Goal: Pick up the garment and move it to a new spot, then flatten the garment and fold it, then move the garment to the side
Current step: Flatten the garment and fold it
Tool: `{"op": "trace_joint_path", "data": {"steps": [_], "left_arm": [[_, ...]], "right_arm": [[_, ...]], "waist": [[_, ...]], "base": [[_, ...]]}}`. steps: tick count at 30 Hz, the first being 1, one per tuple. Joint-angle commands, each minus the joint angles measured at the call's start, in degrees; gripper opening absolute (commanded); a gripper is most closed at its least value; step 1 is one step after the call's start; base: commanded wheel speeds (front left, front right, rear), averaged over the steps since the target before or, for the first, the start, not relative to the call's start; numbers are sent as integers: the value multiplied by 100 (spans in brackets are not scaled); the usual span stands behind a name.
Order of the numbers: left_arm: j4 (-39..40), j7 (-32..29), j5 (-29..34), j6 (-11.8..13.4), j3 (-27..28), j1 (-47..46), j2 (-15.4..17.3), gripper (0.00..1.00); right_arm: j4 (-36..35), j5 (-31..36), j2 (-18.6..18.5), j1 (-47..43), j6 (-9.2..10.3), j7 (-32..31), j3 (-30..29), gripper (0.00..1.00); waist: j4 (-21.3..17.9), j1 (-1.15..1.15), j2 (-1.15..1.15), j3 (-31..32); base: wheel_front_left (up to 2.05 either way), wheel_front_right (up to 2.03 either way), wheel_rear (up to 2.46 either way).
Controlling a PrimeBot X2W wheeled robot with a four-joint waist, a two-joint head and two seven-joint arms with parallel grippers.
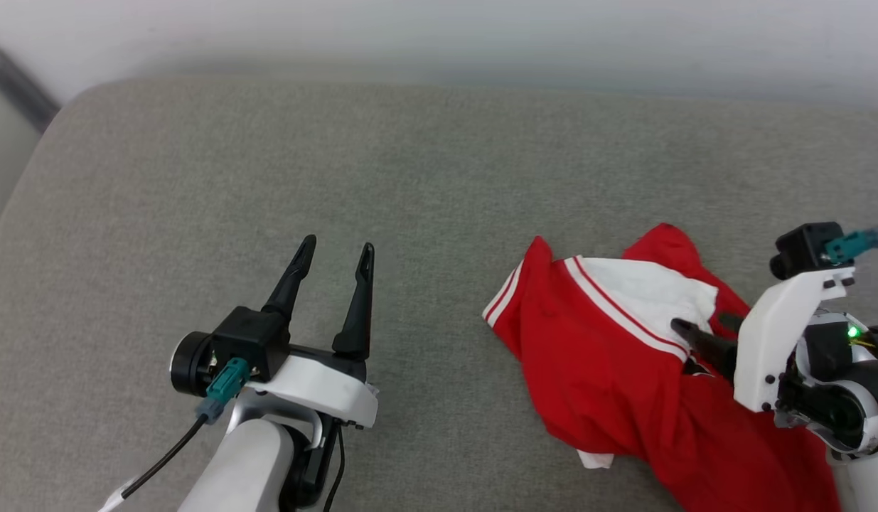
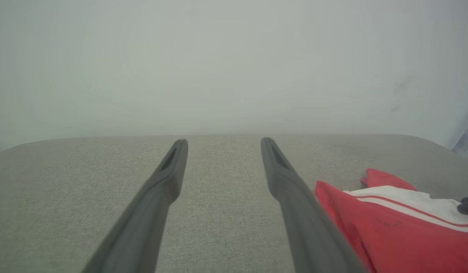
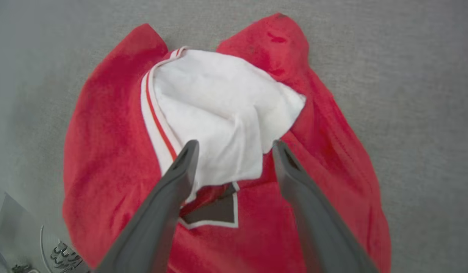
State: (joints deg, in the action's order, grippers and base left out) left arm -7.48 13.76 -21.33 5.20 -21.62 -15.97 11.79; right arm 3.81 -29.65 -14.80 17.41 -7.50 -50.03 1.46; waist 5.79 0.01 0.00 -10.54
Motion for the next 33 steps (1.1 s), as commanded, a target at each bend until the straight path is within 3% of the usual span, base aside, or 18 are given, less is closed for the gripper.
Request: {"op": "trace_joint_path", "data": {"steps": [1,5,6,7,8,18,24,29,33], "left_arm": [[-48,44,38,-21,-12,-105,-46,100],[-168,89,50,-56,-19,-174,-94,100],[-194,100,51,-64,-14,-181,-97,100],[-231,112,46,-71,-10,-174,-107,100],[-262,109,43,-82,-8,-156,-116,100],[-345,135,42,-67,96,-5,-43,100],[-335,145,12,-40,138,90,-23,100],[-309,147,1,-22,161,175,7,100],[-301,135,-23,-18,148,245,50,100]], "right_arm": [[35,-37,-89,125,2,-176,123,100],[207,-114,-176,169,2,-516,283,100],[196,-109,-214,178,2,-505,310,46],[199,-121,-250,171,2,-497,362,16],[179,-134,-290,163,2,-465,412,0],[-515,307,-853,605,3,486,690,0],[-895,844,-1036,422,3,910,-38,0],[-966,1037,-719,-471,3,1015,-1053,0],[-584,1107,-229,-1381,3,1188,-1865,0]], "waist": [[204,-1,0,-237],[290,-1,0,-323],[304,-1,0,-324],[313,-1,0,-305],[318,-1,0,-279],[111,-1,0,-29],[-123,-1,0,82],[-269,-1,0,114],[-317,-1,0,123]], "base": [[0,0,0],[0,0,0],[0,0,0],[0,0,0],[0,0,0],[0,0,0],[0,0,0],[0,0,0],[0,0,0]]}}
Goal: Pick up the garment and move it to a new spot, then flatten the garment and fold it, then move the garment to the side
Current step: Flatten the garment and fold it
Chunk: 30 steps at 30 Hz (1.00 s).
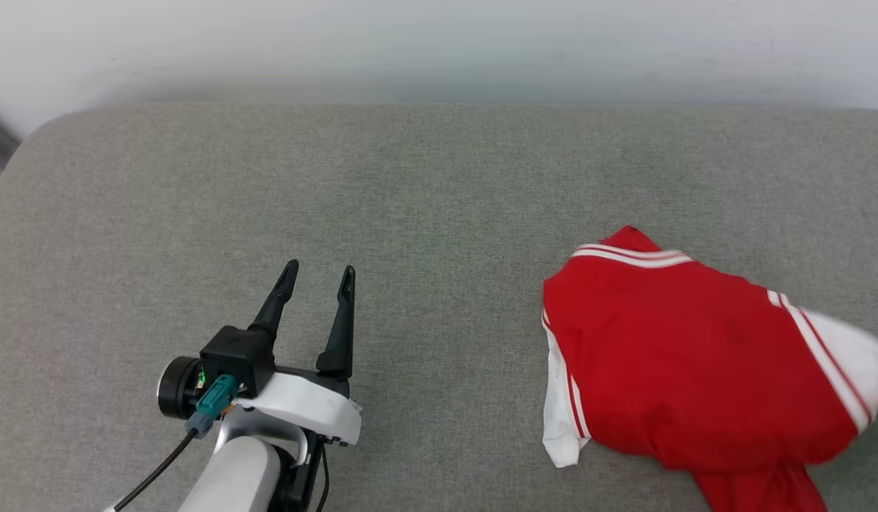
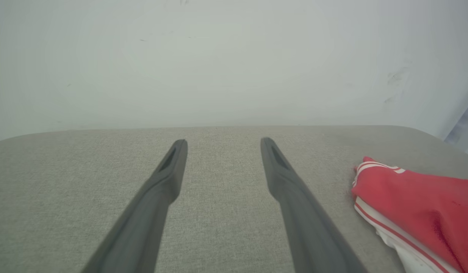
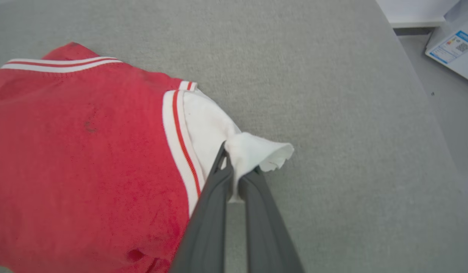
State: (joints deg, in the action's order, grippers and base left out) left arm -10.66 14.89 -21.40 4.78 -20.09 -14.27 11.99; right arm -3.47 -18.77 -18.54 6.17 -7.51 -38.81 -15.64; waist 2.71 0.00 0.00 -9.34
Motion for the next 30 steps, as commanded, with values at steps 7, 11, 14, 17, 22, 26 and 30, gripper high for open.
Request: {"op": "trace_joint_path", "data": {"steps": [7,11,14,17,22,26,30], "left_arm": [[59,-44,-42,94,55,171,135,100],[83,-76,-80,140,91,238,182,100],[100,-97,-103,166,116,320,223,100],[125,-122,-149,201,129,394,253,100],[141,-154,-188,235,127,515,280,100],[138,-192,-223,267,134,643,314,100],[152,-246,-241,287,122,770,362,100]], "right_arm": [[1256,-29,841,-876,3,873,-368,100],[1461,33,1025,-748,3,1509,-344,100],[1486,138,1084,-666,3,2230,-383,100],[1377,198,1037,-606,3,2817,-234,100],[1088,234,1004,-626,3,3539,130,100],[749,261,972,-698,3,3767,569,100],[334,350,999,-815,3,3878,912,100]], "waist": [[-121,0,0,52],[-172,0,0,107],[-190,0,0,219],[-185,0,0,324],[-140,0,0,542],[-123,0,0,731],[-103,0,0,909]], "base": [[0,0,0],[0,0,0],[0,0,0],[0,0,0],[0,0,0],[0,0,0],[0,0,0]]}}
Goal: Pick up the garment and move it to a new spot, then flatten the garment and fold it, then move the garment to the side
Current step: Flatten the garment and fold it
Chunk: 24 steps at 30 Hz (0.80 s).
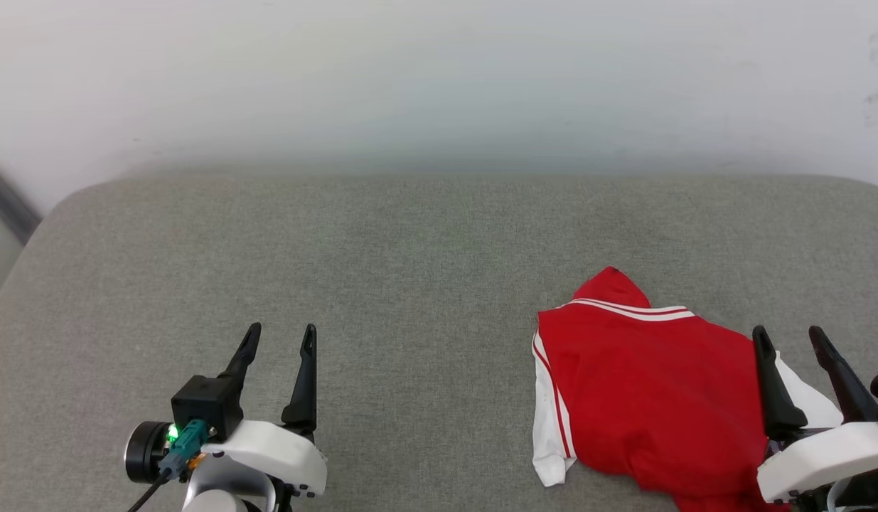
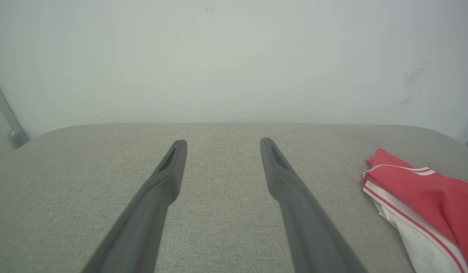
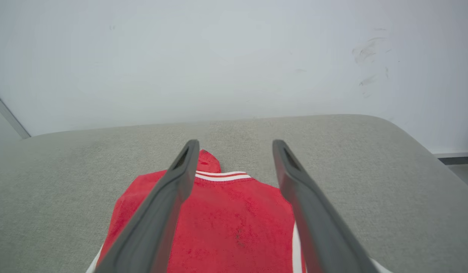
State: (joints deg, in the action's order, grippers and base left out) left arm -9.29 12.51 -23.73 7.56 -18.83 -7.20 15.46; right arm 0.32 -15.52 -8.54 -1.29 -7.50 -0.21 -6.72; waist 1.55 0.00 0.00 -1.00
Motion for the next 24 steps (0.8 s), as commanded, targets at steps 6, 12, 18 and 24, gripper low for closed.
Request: {"op": "trace_joint_path", "data": {"steps": [6,12,18,24], "left_arm": [[70,-72,-46,65,-1,222,84,100],[169,-244,5,70,-119,114,94,100],[79,-663,248,-266,-719,-442,-77,100],[-370,-1344,255,-866,-1403,-1261,-454,100]], "right_arm": [[-700,207,217,-393,2,-77,267,100],[-1071,262,251,-608,2,-281,314,100],[-1268,290,266,-655,2,-419,281,100],[-1368,274,280,-508,2,-479,280,100]], "waist": [[23,0,0,230],[-22,0,0,206],[-125,0,0,81],[-303,0,0,-150]], "base": [[0,0,0],[0,0,0],[0,0,0],[0,0,0]]}}
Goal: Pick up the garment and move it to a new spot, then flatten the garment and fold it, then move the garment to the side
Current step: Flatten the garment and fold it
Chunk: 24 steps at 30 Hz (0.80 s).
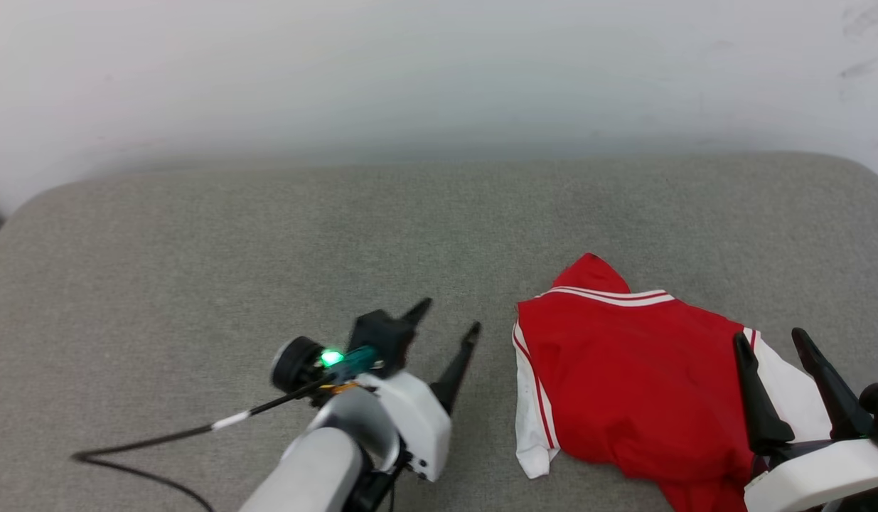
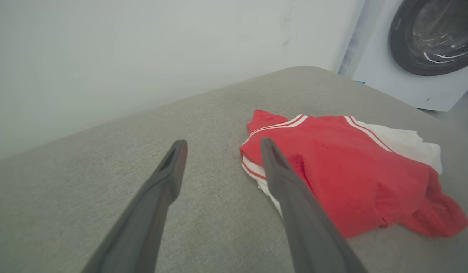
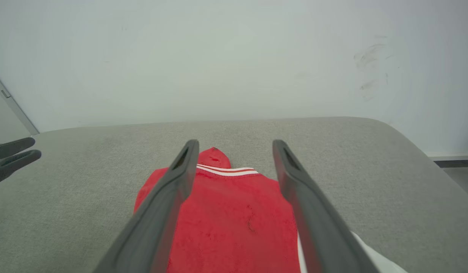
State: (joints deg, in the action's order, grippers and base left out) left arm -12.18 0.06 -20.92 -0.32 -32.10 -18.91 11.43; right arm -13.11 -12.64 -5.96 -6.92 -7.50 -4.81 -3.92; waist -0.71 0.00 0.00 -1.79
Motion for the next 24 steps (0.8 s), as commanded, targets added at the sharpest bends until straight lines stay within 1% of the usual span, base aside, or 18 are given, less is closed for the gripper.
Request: {"op": "trace_joint_path", "data": {"steps": [1,3,5,9,13,20,21,22,23,24], "left_arm": [[-183,-274,-44,-196,-204,-205,-108,100],[-391,-618,-66,-385,-436,-446,-207,100],[-623,-975,-115,-520,-662,-602,-259,100],[-1067,-1638,-239,-666,-1129,-886,-326,100],[-1426,-2255,-444,-702,-1567,-1076,-315,100],[-1995,-3323,-916,-719,-2295,-1148,-157,100],[-2052,-3406,-973,-720,-2355,-1151,-133,58],[-2104,-3520,-1045,-720,-2413,-1145,-130,37],[-2122,-3559,-1103,-721,-2444,-1142,-117,0],[-2114,-3515,-1114,-721,-2446,-1174,-99,0]], "right_arm": [[-42,-11,18,76,2,-22,4,100],[-60,-5,20,127,2,-30,-4,100],[-76,-10,21,164,2,-26,29,100],[-48,-19,34,255,2,-6,56,100],[-8,-52,43,321,2,24,85,100],[97,-108,68,435,3,119,141,100],[113,-97,72,453,2,129,144,100],[121,-105,79,468,2,149,149,100],[134,-112,85,483,2,152,148,100],[145,-114,88,489,2,169,142,100]], "waist": [[-112,0,0,-112],[-184,0,0,-208],[-270,0,0,-312],[-447,0,0,-505],[-601,0,0,-698],[-784,0,0,-909],[-797,0,0,-917],[-808,0,0,-923],[-814,0,0,-924],[-815,0,0,-919]], "base": [[0,0,0],[0,0,0],[0,0,0],[0,0,0],[0,0,0],[0,0,0],[0,0,0],[0,0,0],[0,0,0],[0,0,0]]}}
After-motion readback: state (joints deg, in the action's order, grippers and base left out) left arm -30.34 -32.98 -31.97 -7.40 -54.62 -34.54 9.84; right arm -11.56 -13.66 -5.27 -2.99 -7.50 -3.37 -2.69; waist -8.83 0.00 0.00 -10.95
